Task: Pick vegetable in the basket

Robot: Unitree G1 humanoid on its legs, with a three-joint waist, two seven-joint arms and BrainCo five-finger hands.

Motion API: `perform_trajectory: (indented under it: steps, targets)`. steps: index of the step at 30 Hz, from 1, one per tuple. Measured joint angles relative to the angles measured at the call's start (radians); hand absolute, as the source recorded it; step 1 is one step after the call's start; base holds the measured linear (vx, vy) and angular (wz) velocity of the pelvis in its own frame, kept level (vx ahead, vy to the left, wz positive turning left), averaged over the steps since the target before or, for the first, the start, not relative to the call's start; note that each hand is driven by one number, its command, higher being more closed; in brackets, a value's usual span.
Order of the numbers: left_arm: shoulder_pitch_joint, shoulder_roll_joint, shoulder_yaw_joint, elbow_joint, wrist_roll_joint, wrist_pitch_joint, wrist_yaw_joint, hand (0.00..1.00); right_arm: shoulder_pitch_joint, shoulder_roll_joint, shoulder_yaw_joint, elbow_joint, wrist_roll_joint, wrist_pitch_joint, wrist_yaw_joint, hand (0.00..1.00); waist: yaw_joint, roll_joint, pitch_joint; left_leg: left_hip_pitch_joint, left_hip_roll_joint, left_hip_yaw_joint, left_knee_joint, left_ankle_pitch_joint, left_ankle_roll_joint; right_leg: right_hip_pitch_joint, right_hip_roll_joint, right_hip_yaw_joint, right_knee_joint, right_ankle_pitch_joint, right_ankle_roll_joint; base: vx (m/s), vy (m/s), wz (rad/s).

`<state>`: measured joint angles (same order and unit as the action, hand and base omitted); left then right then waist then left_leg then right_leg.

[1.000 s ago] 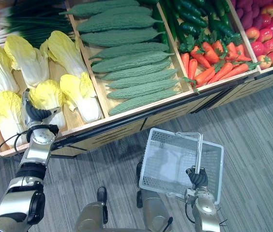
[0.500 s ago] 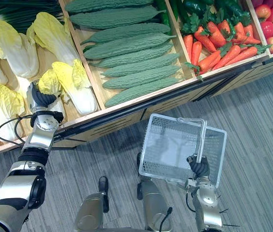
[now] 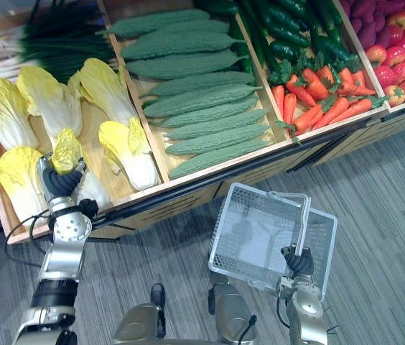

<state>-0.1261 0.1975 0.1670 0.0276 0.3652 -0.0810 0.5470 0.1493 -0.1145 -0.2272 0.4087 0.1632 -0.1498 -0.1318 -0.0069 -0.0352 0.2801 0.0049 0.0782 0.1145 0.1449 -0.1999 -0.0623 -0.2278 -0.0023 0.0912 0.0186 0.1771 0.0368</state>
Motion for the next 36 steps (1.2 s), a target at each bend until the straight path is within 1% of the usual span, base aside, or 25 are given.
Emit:
perform_trajectory:
  steps: [3, 5, 7, 10, 13, 14, 15, 16, 17, 18, 19, 20, 21, 22, 24, 25, 26, 27, 28, 29, 30, 31, 33, 34, 36]
  targets:
    - [0.027, -0.017, -0.002, -0.044, 0.0, -0.014, -0.001, 1.0, 0.012, 0.003, -0.013, -0.001, 0.0, 0.0, -0.001, 1.0, -0.007, 0.004, -0.021, 0.013, 0.0, 0.016, 0.024, -0.024, 0.004, 0.014, 0.004, 0.022, 0.002, -0.004, 0.007, -0.05, 0.023, -0.2]
    - [0.054, -0.041, -0.017, -0.098, 0.0, -0.017, -0.002, 1.0, 0.018, 0.011, -0.03, -0.006, 0.0, 0.0, -0.001, 1.0, -0.001, 0.005, -0.028, 0.021, 0.004, 0.04, 0.042, -0.041, 0.005, 0.015, 0.013, 0.051, 0.006, -0.006, 0.014, -0.04, 0.018, -0.49]
    - [0.1, -0.058, -0.054, -0.148, 0.0, -0.042, -0.009, 1.0, 0.021, 0.02, -0.043, -0.026, -0.001, 0.004, -0.002, 1.0, 0.004, 0.005, -0.043, 0.042, 0.013, 0.103, 0.059, -0.059, 0.005, 0.014, 0.03, 0.106, 0.013, -0.004, 0.018, -0.02, 0.012, -0.72]
    - [0.112, -0.088, -0.115, -0.203, 0.0, -0.05, -0.023, 1.0, 0.071, 0.038, -0.045, -0.119, -0.01, 0.007, -0.008, 1.0, 0.004, 0.008, -0.053, 0.041, 0.029, 0.163, 0.112, -0.097, 0.003, 0.01, 0.047, 0.152, 0.014, 0.009, 0.032, 0.0, 0.017, -0.65]
    - [0.113, -0.118, -0.139, -0.255, -0.001, -0.064, -0.023, 1.0, 0.095, 0.049, -0.043, -0.225, -0.019, 0.008, -0.021, 1.0, 0.004, 0.007, -0.079, 0.024, 0.061, 0.254, 0.204, -0.154, 0.0, -0.022, 0.091, 0.223, 0.017, 0.031, 0.035, 0.0, 0.029, -0.91]
    - [0.112, -0.118, -0.139, -0.259, -0.001, -0.07, -0.023, 1.0, 0.091, 0.05, -0.038, -0.248, -0.019, 0.008, -0.022, 1.0, 0.003, 0.006, -0.081, 0.023, 0.067, 0.286, 0.232, -0.167, 0.001, -0.032, 0.095, 0.204, 0.013, 0.03, 0.012, -0.01, 0.023, -1.18]
    - [0.115, -0.118, -0.138, -0.258, -0.002, -0.071, -0.023, 1.0, 0.076, 0.053, -0.031, -0.266, -0.019, 0.008, -0.025, 1.0, 0.004, 0.006, -0.083, 0.026, 0.08, 0.336, 0.242, -0.166, 0.001, -0.057, 0.066, 0.069, 0.024, -0.005, -0.045, -0.03, 0.015, -1.06]
    - [0.116, -0.119, -0.139, -0.258, -0.003, -0.071, -0.024, 1.0, 0.068, 0.053, -0.026, -0.273, -0.019, 0.007, -0.027, 1.0, 0.004, 0.01, -0.085, 0.029, 0.085, 0.353, 0.236, -0.166, 0.002, -0.07, 0.049, -0.014, 0.037, -0.034, -0.086, -0.03, 0.012, -1.21]
    - [0.116, -0.117, -0.134, -0.258, -0.003, -0.075, -0.026, 1.0, 0.049, 0.055, -0.01, -0.277, -0.02, 0.005, -0.032, 1.0, 0.0, 0.013, -0.089, 0.045, 0.09, 0.393, 0.217, -0.165, 0.003, -0.091, 0.012, -0.189, 0.062, -0.075, -0.14, 0.01, 0.018, -1.22]
    - [0.116, -0.118, -0.129, -0.256, -0.003, -0.075, -0.031, 1.0, 0.03, 0.058, 0.006, -0.276, -0.028, 0.005, -0.036, 1.0, 0.004, 0.012, -0.089, 0.073, 0.097, 0.445, 0.19, -0.165, 0.002, -0.094, -0.033, -0.354, 0.082, -0.099, -0.163, 0.04, -0.046, -1.41]
    - [0.118, -0.121, -0.12, -0.256, -0.005, -0.076, -0.04, 1.0, 0.018, 0.058, 0.019, -0.274, -0.031, 0.005, -0.039, 1.0, 0.016, 0.013, -0.089, 0.102, 0.096, 0.492, 0.163, -0.163, -0.002, -0.096, -0.067, -0.467, 0.11, -0.114, -0.173, 0.05, -0.09, -1.55]
    - [0.129, -0.125, -0.115, -0.255, -0.011, -0.08, -0.044, 1.0, 0.0, 0.057, 0.047, -0.267, -0.039, 0.005, -0.039, 1.0, 0.022, 0.011, -0.091, 0.136, 0.092, 0.551, 0.139, -0.161, -0.004, -0.1, -0.111, -0.581, 0.161, -0.125, -0.171, 0.05, -0.122, -1.29]
    - [0.133, -0.124, -0.116, -0.251, -0.012, -0.081, -0.047, 1.0, -0.004, 0.057, 0.061, -0.266, -0.04, 0.006, -0.038, 1.0, 0.021, 0.01, -0.092, 0.148, 0.088, 0.57, 0.134, -0.162, -0.004, -0.103, -0.119, -0.611, 0.175, -0.124, -0.17, 0.08, -0.119, -1.31]
    - [0.137, -0.128, -0.118, -0.239, -0.012, -0.082, -0.06, 1.0, -0.009, 0.057, 0.089, -0.265, -0.05, 0.006, -0.037, 1.0, 0.019, 0.01, -0.094, 0.169, 0.087, 0.589, 0.13, -0.161, -0.004, -0.108, -0.099, -0.584, 0.176, -0.098, -0.151, 0.18, -0.171, -1.16]
    - [0.136, -0.143, -0.136, -0.178, -0.025, -0.083, -0.09, 1.0, -0.012, 0.051, 0.125, -0.25, -0.054, 0.007, -0.022, 1.0, 0.017, 0.03, -0.115, 0.188, 0.124, 0.607, 0.174, -0.161, -0.004, -0.102, -0.029, -0.512, 0.147, -0.082, -0.15, 0.21, -0.162, -1.12]
    - [0.135, -0.145, -0.147, -0.158, -0.033, -0.084, -0.102, 1.0, -0.017, 0.05, 0.135, -0.238, -0.054, 0.008, -0.015, 1.0, 0.014, 0.034, -0.118, 0.182, 0.152, 0.603, 0.232, -0.161, -0.004, -0.088, -0.007, -0.496, 0.132, -0.081, -0.151, 0.22, -0.123, -0.93]
    - [0.134, -0.143, -0.173, -0.118, -0.046, -0.084, -0.119, 1.0, -0.023, 0.047, 0.16, -0.228, -0.053, 0.02, -0.011, 1.0, 0.011, 0.038, -0.12, 0.153, 0.225, 0.583, 0.395, -0.15, 0.017, -0.055, 0.038, -0.47, 0.105, -0.079, -0.153, 0.28, -0.153, -1.01]
    - [0.134, -0.136, -0.199, -0.074, -0.056, -0.084, -0.135, 1.0, -0.024, 0.045, 0.184, -0.228, -0.045, 0.03, -0.001, 1.0, 0.014, 0.04, -0.12, 0.098, 0.298, 0.538, 0.597, -0.092, 0.123, -0.01, 0.082, -0.439, 0.08, -0.071, -0.172, 0.28, -0.147, -1.05]
    - [0.134, -0.133, -0.207, -0.053, -0.062, -0.084, -0.137, 1.0, -0.024, 0.04, 0.199, -0.228, -0.036, 0.034, 0.002, 1.0, 0.019, 0.042, -0.119, 0.063, 0.324, 0.495, 0.694, -0.048, 0.192, 0.01, 0.1, -0.415, 0.075, -0.077, -0.183, 0.27, -0.082, -1.11]
    - [0.135, -0.133, -0.235, -0.022, -0.078, -0.084, -0.142, 1.0, -0.034, 0.023, 0.236, -0.231, -0.018, 0.035, 0.003, 1.0, 0.025, 0.043, -0.12, -0.018, 0.315, 0.354, 0.801, -0.071, 0.164, 0.039, 0.122, -0.375, 0.063, -0.087, -0.194, 0.3, 0.011, -1.05]
    - [0.133, -0.133, -0.262, 0.0, -0.083, -0.084, -0.155, 1.0, -0.038, 0.016, 0.255, -0.25, -0.005, 0.035, 0.004, 1.0, 0.023, 0.041, -0.119, -0.101, 0.269, 0.242, 0.816, -0.102, 0.122, 0.055, 0.126, -0.336, 0.052, -0.092, -0.196, 0.29, 0.046, -0.96]
    - [0.133, -0.134, -0.277, 0.011, -0.087, -0.084, -0.157, 1.0, -0.038, 0.01, 0.262, -0.263, 0.007, 0.036, 0.005, 1.0, 0.023, 0.041, -0.119, -0.133, 0.244, 0.194, 0.799, -0.115, 0.108, 0.069, 0.125, -0.32, 0.046, -0.092, -0.195, 0.24, 0.062, -0.76]
    - [0.133, -0.134, -0.313, 0.04, -0.088, -0.084, -0.161, 1.0, -0.038, 0.007, 0.284, -0.284, 0.035, 0.036, 0.012, 1.0, 0.025, 0.041, -0.118, -0.183, 0.15, 0.058, 0.662, -0.143, 0.059, 0.118, 0.115, -0.261, 0.036, -0.103, -0.181, 0.23, 0.095, -0.79]
    - [0.127, -0.135, -0.328, 0.049, -0.089, -0.084, -0.167, 1.0, -0.039, 0.006, 0.287, -0.3, 0.061, 0.036, 0.022, 1.0, 0.025, 0.042, -0.119, -0.198, 0.084, -0.047, 0.507, -0.139, 0.039, 0.14, 0.102, -0.225, 0.037, -0.113, -0.168, 0.23, 0.145, -0.77]
    - [0.123, -0.133, -0.332, 0.05, -0.089, -0.086, -0.172, 1.0, -0.049, 0.007, 0.305, -0.312, 0.075, 0.036, 0.021, 1.0, 0.027, 0.044, -0.119, -0.204, 0.038, -0.126, 0.396, -0.124, 0.014, 0.148, 0.1, -0.189, 0.039, -0.121, -0.155, 0.15, 0.162, -0.68]
